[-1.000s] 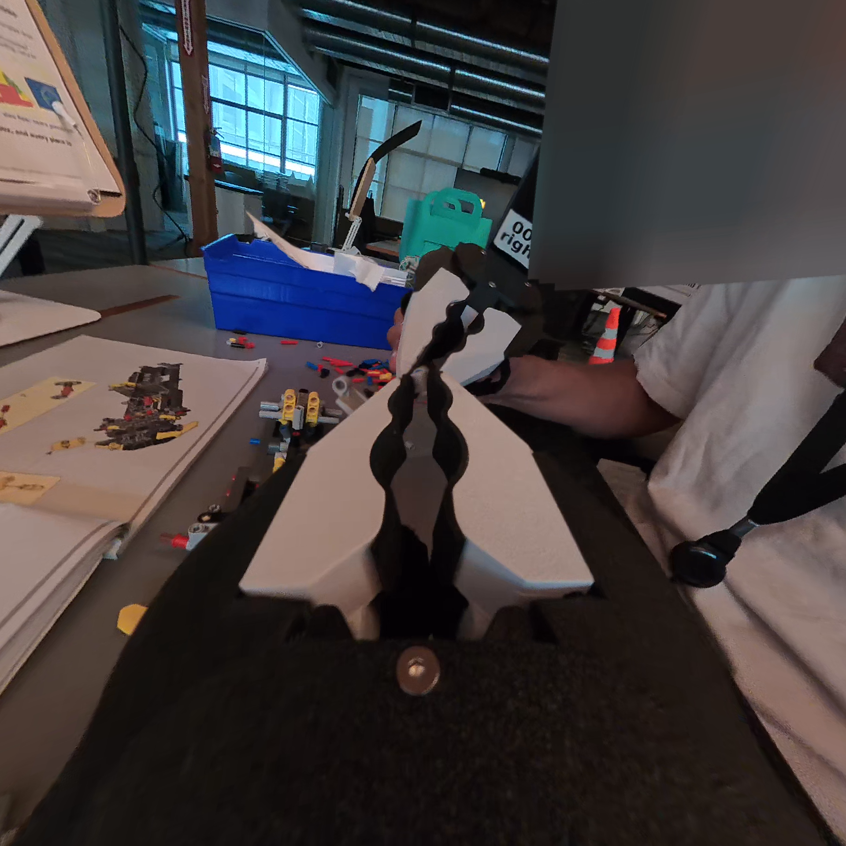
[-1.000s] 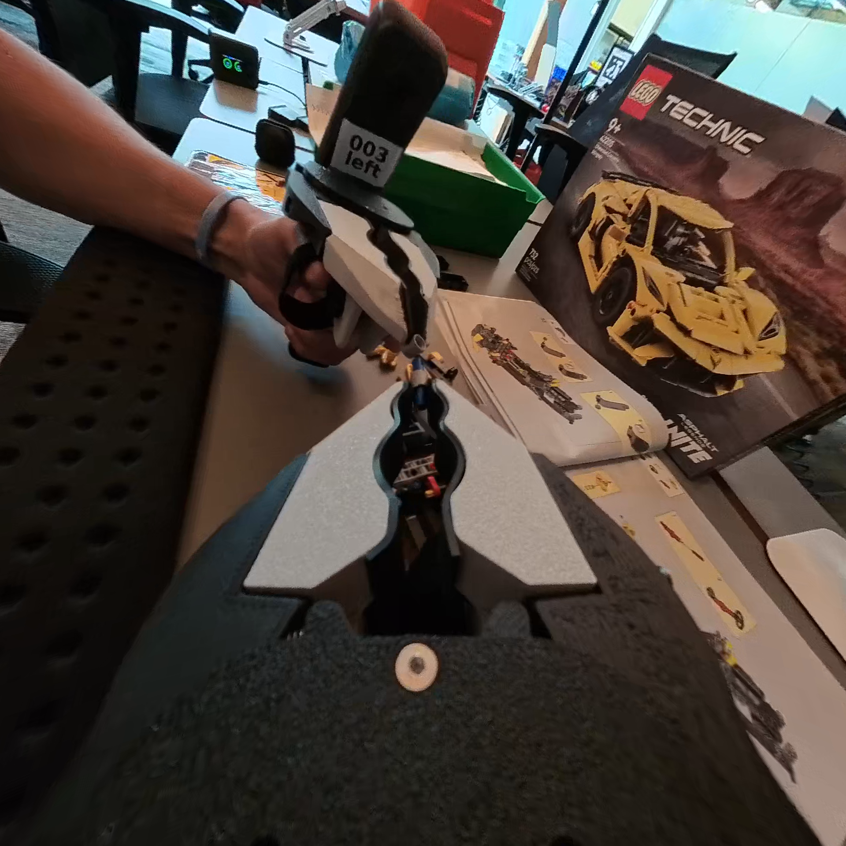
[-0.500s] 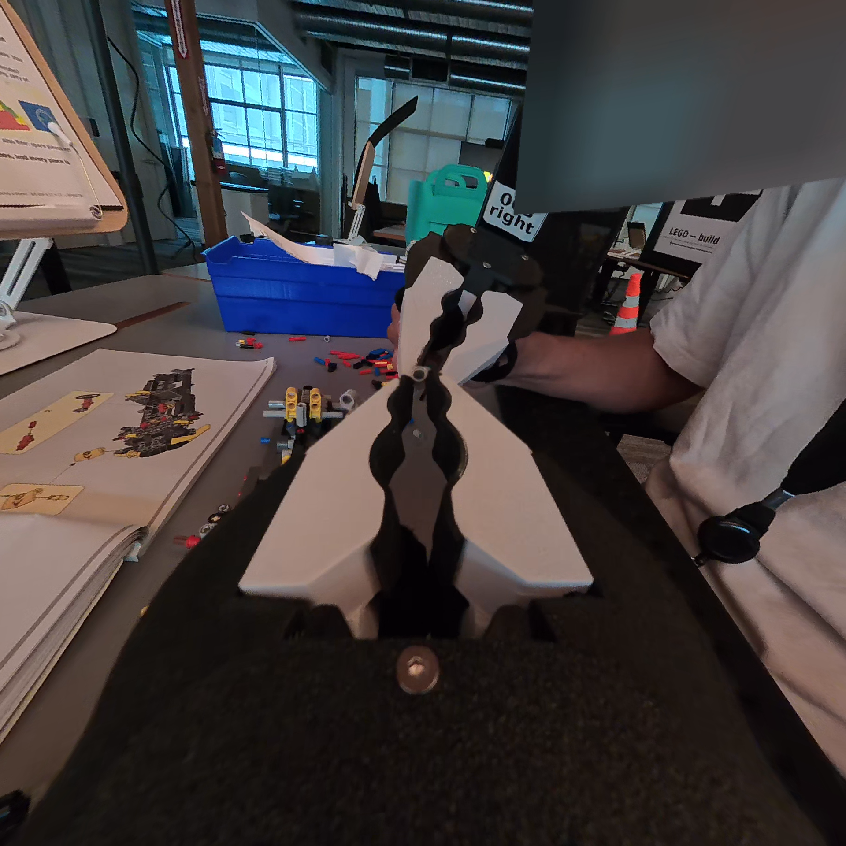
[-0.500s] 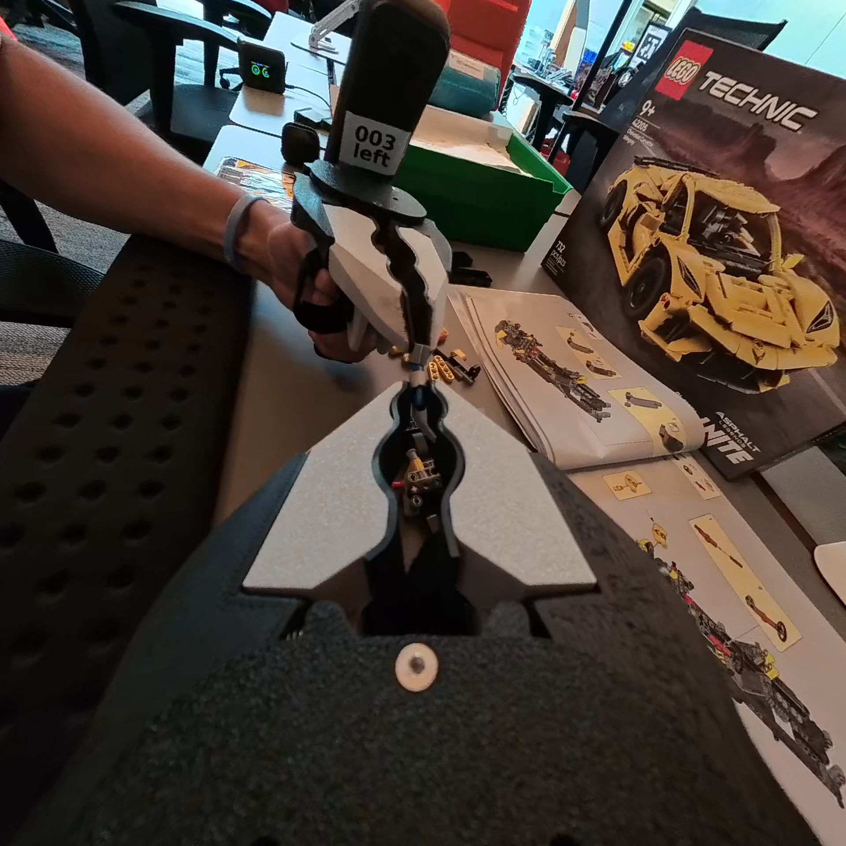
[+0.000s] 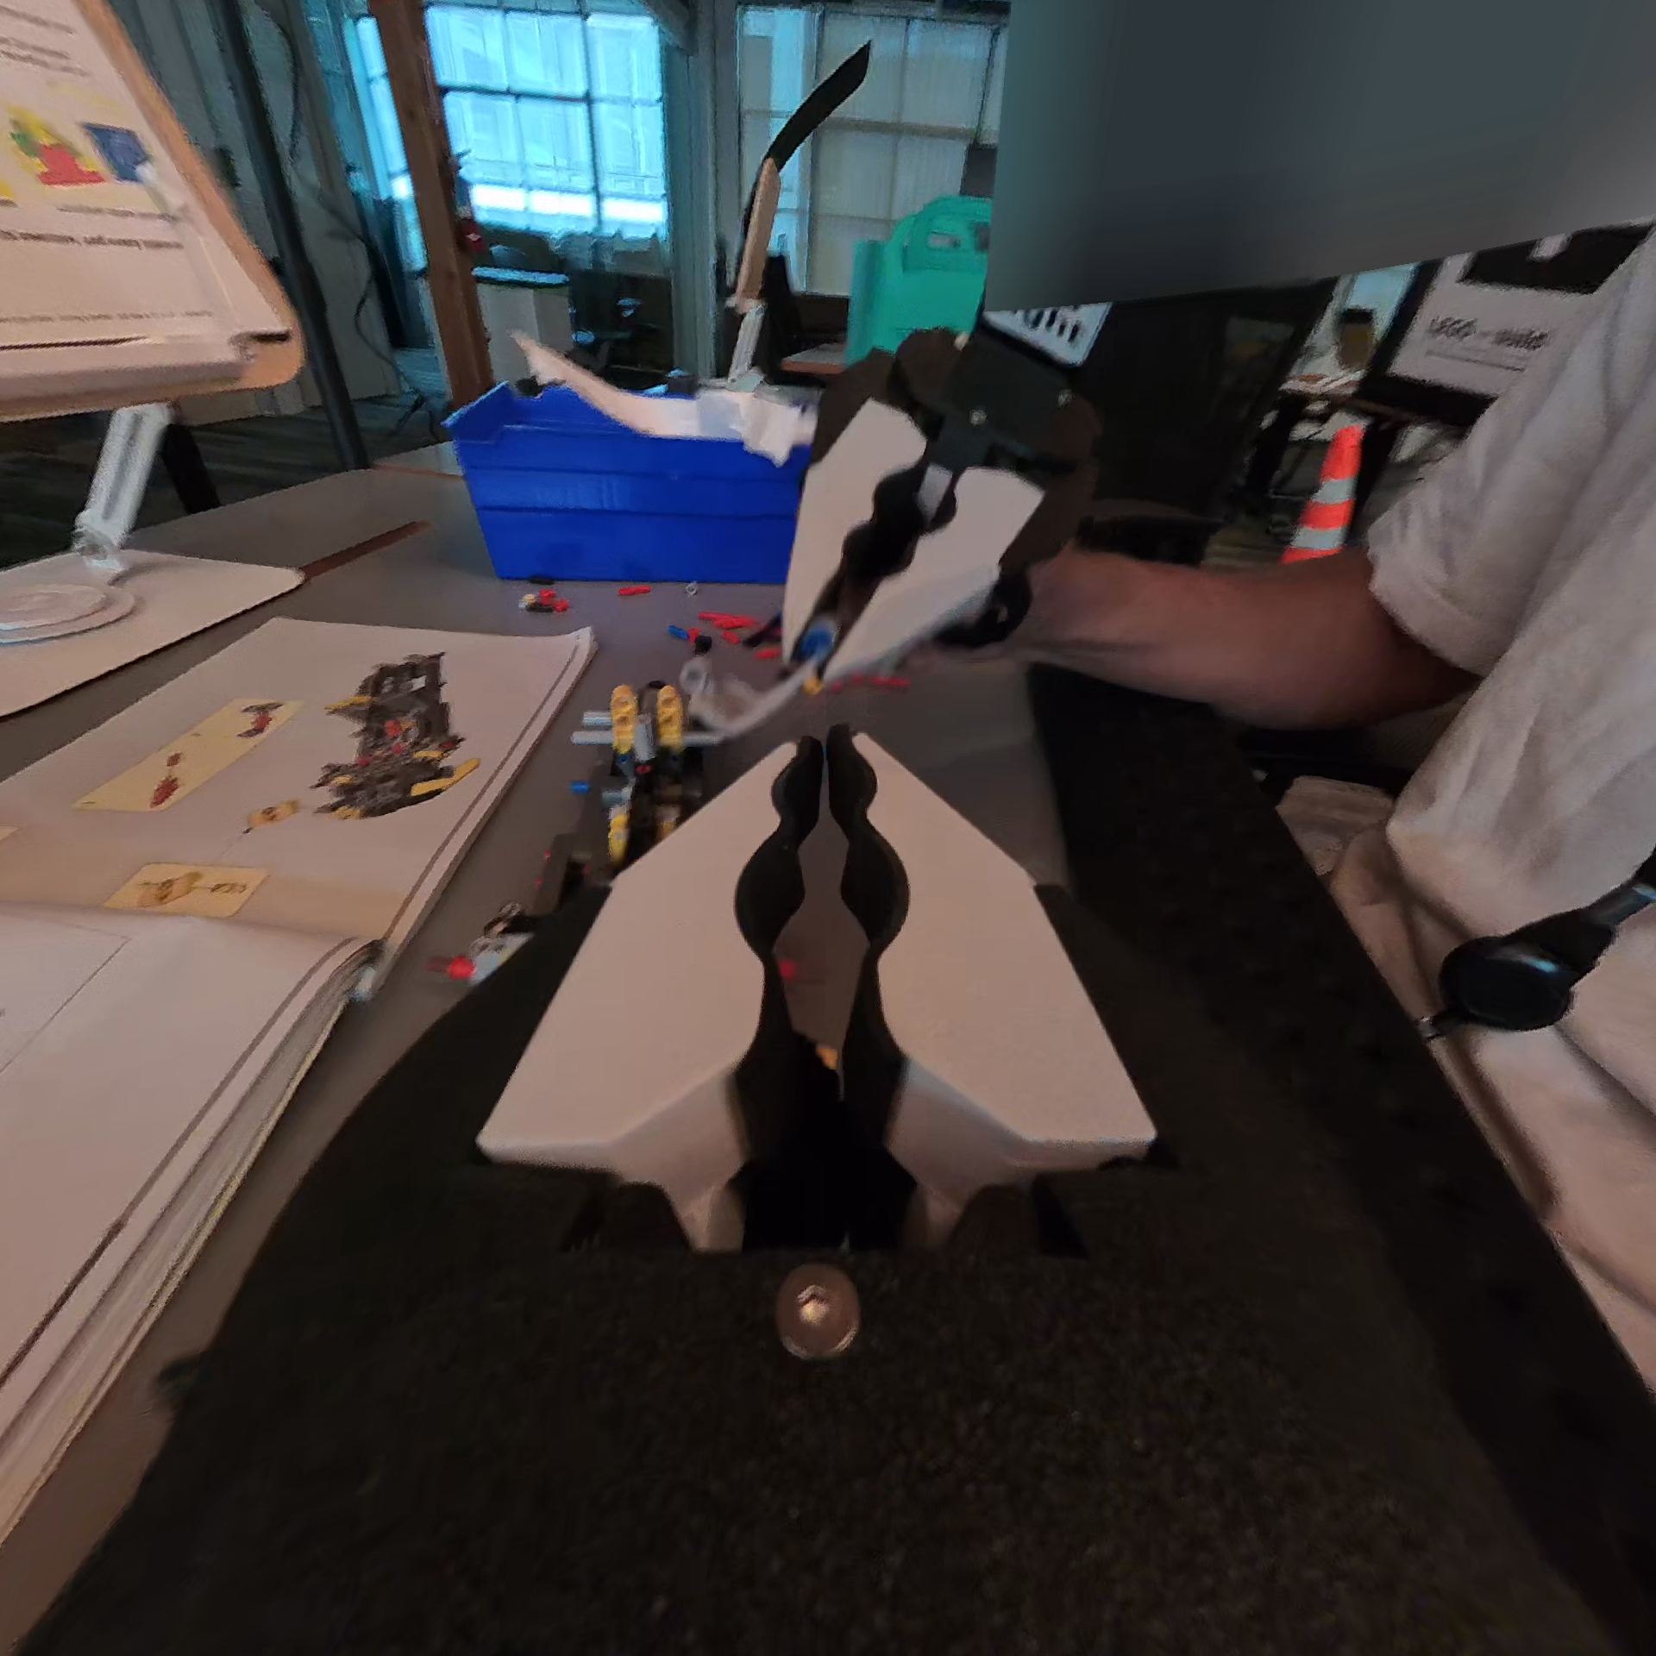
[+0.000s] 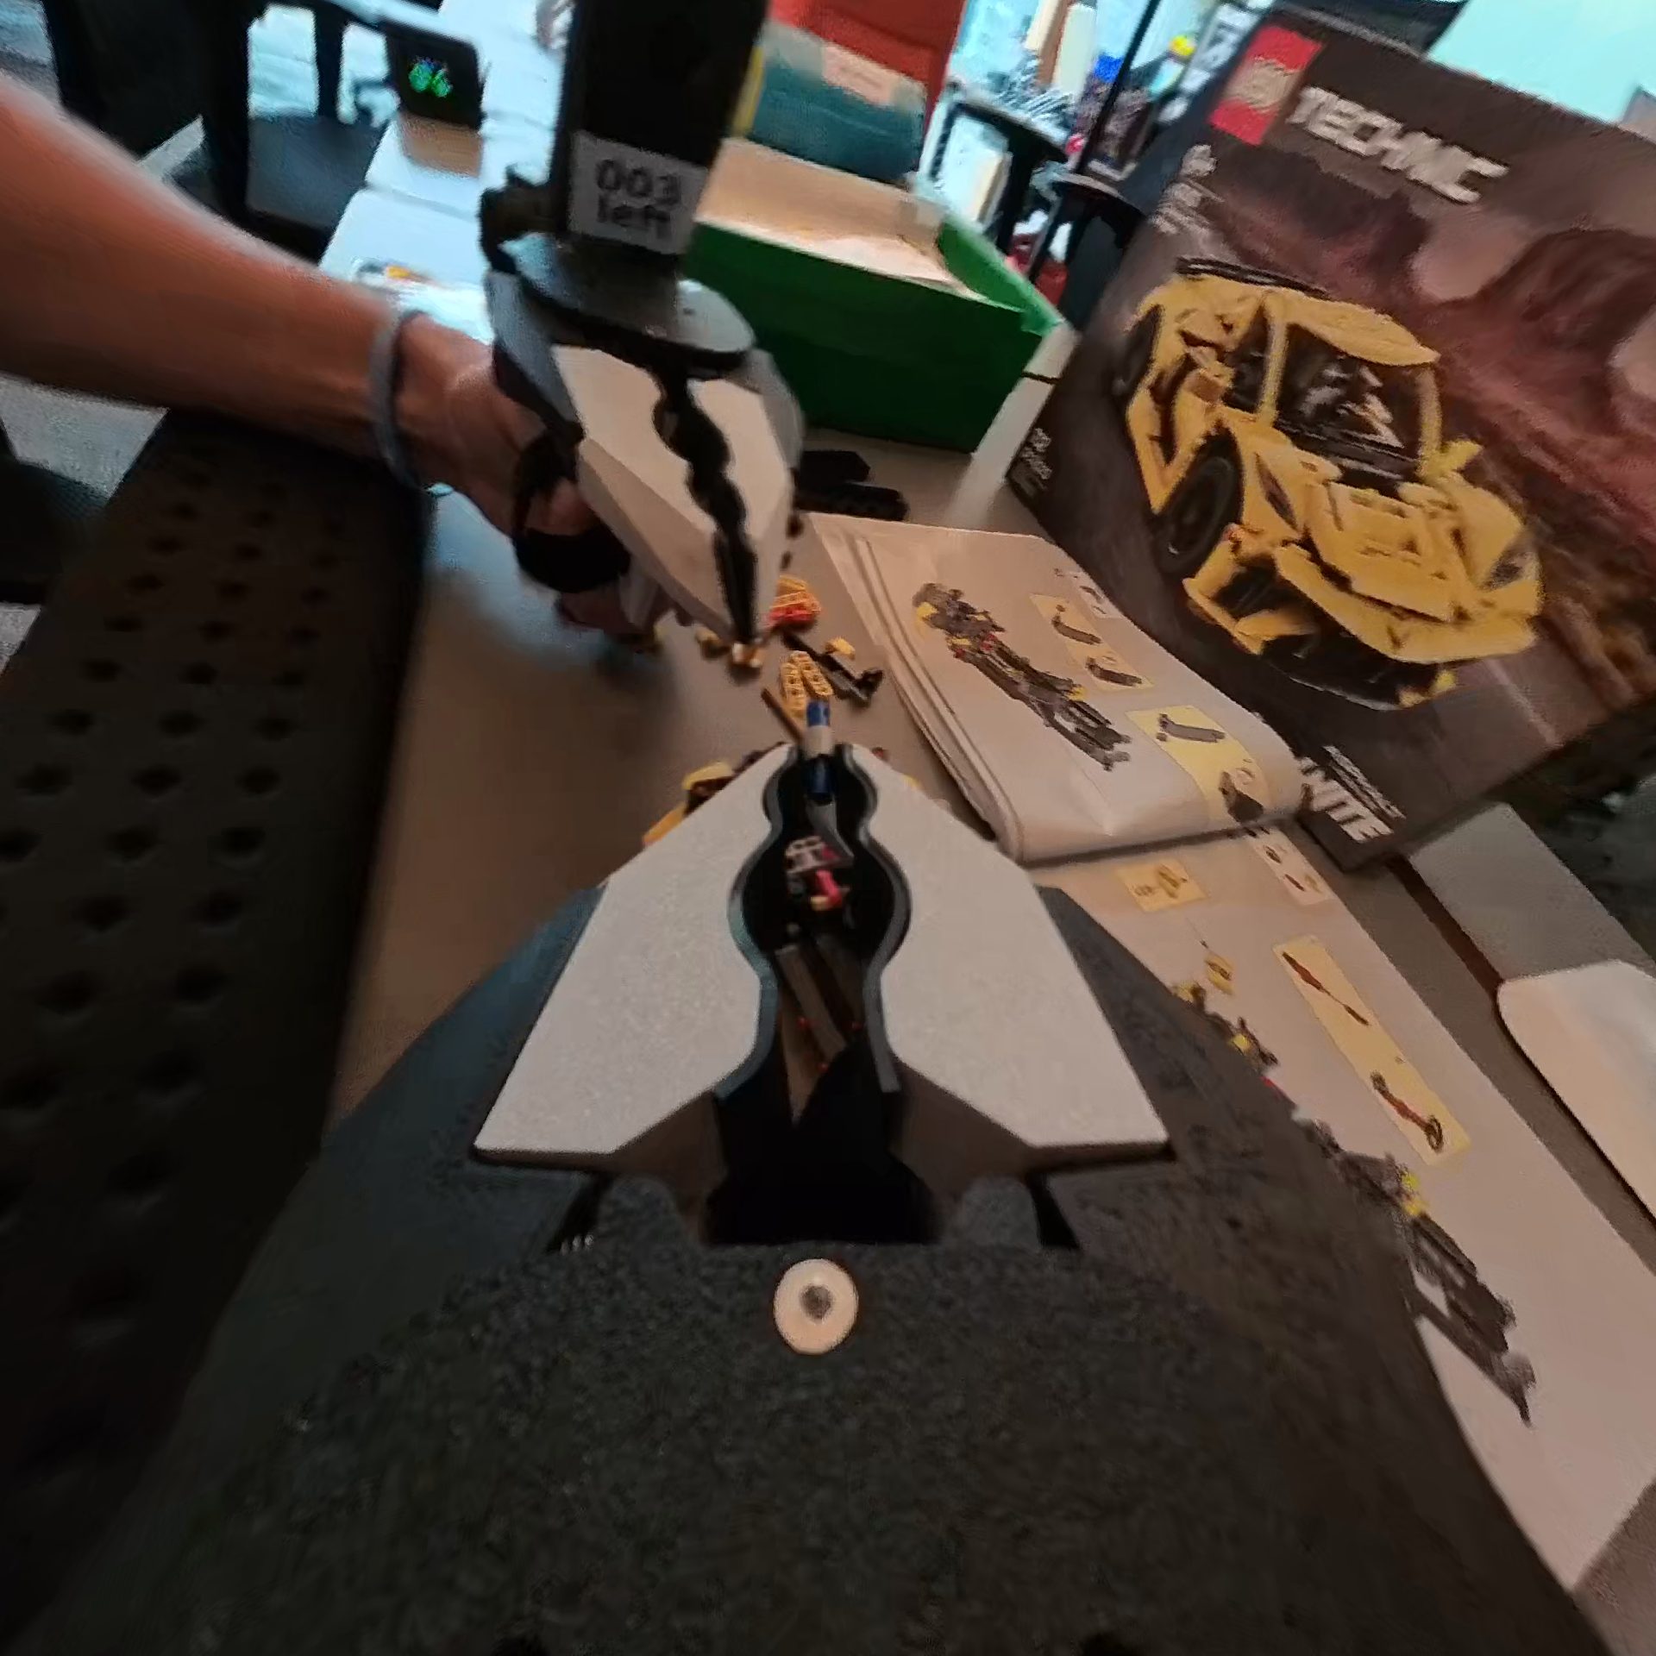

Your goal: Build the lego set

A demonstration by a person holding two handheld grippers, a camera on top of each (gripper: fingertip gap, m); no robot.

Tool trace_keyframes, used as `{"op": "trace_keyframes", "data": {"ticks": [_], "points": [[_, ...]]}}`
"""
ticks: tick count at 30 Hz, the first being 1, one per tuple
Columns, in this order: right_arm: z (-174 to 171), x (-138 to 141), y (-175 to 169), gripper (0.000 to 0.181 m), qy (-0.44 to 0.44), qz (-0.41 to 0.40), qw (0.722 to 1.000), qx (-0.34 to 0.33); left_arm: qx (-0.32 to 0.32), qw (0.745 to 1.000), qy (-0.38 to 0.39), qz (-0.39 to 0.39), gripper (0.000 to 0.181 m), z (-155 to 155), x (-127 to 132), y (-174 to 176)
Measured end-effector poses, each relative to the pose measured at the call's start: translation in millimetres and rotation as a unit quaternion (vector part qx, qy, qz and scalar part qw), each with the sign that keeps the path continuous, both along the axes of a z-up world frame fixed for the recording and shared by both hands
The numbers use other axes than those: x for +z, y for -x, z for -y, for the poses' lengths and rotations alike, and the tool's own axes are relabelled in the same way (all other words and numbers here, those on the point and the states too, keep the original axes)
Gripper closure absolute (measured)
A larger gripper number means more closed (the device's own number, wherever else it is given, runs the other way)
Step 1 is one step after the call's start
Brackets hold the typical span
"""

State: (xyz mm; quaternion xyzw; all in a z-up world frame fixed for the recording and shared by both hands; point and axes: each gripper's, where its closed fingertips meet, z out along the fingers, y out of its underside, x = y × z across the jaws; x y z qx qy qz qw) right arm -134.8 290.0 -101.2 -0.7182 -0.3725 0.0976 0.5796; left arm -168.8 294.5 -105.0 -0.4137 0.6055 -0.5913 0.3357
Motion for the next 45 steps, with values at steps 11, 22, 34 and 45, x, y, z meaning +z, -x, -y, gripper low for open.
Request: {"op": "trace_keyframes", "data": {"ticks": [11, 22, 34, 45], "points": [[1.7, 8.9, -35.5, 0.175, -0.007, -0.071, 0.995, -0.066, 0.058, 0.972, -0.103, -0.202, 0.166, 16.6, -62.9, 12.6], [57.0, -8.1, -81.3, 0.176, -0.004, -0.087, 0.987, -0.138, -0.007, 0.940, -0.226, -0.256, 0.155, 87.5, -99.9, -55.5], [58.6, -10.2, -85.9, 0.175, 0.007, -0.112, 0.984, -0.135, -0.053, 0.925, -0.315, -0.207, 0.175, 103.1, -102.3, -71.2], [60.9, -33.1, -47.4, 0.175, 0.061, -0.072, 0.994, -0.050, -0.162, 0.898, -0.351, -0.208, 0.175, 73.8, -95.3, -0.9]]}}
